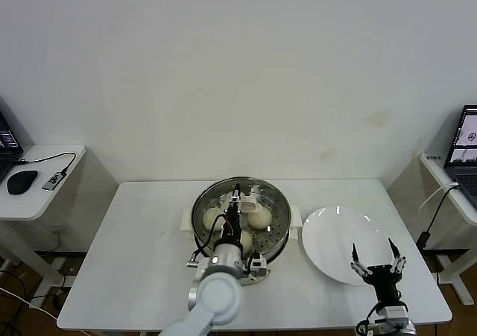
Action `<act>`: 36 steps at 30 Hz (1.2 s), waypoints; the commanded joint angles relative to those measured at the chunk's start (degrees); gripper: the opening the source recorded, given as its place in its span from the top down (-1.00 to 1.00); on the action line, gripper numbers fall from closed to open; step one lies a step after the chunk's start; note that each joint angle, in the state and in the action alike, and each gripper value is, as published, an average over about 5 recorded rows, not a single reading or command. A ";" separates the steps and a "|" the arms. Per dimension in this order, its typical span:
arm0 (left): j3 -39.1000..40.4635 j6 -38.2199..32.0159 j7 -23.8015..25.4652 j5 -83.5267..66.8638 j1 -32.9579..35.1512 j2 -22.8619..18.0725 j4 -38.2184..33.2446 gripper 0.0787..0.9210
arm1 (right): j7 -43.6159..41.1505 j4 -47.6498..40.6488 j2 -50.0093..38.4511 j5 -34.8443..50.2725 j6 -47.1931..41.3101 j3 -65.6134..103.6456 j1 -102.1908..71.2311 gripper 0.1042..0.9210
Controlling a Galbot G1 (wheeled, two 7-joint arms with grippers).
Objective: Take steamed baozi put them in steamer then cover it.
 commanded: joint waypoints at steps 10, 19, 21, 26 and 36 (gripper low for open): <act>-13.75 -8.06 -15.94 -21.90 27.70 11.55 -27.81 -0.67 | 0.41 0.28 -0.20 1.41 1.85 0.10 -1.73 -0.76; -38.87 -39.69 -32.44 -81.00 40.99 4.55 -14.66 -0.77 | 2.37 2.23 -5.78 10.22 3.41 -4.06 -6.67 -0.76; -40.04 -40.31 -32.95 -87.86 42.69 4.21 -12.27 -0.77 | 2.57 3.11 -7.17 12.72 3.39 -5.43 -8.30 -0.76; -39.93 -40.14 -32.58 -98.57 48.17 4.81 -11.82 -0.77 | 2.00 5.31 -10.33 19.80 3.36 -8.63 -13.45 -0.76; -39.66 -44.75 -29.66 -101.55 51.85 4.46 -7.57 -0.77 | -1.81 6.63 -11.54 22.80 2.01 -10.28 -19.24 -0.76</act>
